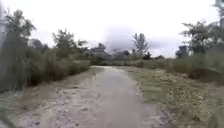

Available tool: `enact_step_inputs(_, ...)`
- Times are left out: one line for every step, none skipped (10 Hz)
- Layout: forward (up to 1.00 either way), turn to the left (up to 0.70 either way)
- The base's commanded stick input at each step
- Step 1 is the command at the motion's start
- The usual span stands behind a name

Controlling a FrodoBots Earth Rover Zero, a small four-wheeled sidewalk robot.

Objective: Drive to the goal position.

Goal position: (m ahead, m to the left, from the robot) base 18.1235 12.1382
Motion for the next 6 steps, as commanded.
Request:
enact_step_inputs(0.69,0.00)
enact_step_inputs(0.69,0.00)
enact_step_inputs(0.69,0.00)
enact_step_inputs(0.69,0.00)
enact_step_inputs(0.69,0.00)
enact_step_inputs(0.69,0.00)
